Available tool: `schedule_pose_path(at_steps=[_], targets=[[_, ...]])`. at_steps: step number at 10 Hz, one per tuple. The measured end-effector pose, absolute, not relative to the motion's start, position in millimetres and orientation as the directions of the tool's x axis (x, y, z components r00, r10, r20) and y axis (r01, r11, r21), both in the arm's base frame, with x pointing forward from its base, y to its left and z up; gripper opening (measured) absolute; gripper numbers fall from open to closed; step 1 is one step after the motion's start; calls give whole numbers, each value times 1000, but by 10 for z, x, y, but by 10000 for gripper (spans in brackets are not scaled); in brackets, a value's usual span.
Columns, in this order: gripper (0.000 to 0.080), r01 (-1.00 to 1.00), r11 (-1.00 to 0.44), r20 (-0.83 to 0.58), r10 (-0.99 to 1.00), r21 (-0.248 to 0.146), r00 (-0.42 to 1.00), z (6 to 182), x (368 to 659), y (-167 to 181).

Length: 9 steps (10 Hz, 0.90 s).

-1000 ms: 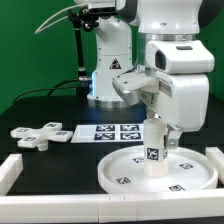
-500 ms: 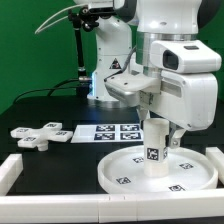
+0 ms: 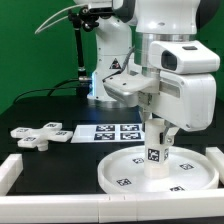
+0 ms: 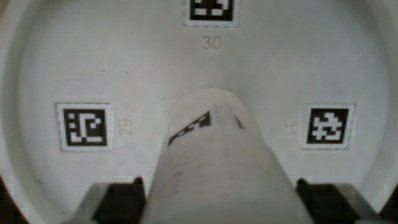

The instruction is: Assemble round table

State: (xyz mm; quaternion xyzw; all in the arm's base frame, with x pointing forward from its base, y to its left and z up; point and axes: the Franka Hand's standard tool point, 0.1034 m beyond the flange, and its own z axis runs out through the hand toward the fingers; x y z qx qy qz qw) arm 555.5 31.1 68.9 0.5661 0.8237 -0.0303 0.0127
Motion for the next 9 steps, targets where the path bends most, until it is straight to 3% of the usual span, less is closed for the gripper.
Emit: schedule_pose_path(at_steps=[1, 3, 9], targets=[[404, 944, 328, -56, 943, -33, -329, 699, 5552, 312], [404, 992, 123, -60, 990, -22, -125, 696, 5548, 306], [406, 953, -305, -65, 950, 1, 304, 689, 5542, 309]])
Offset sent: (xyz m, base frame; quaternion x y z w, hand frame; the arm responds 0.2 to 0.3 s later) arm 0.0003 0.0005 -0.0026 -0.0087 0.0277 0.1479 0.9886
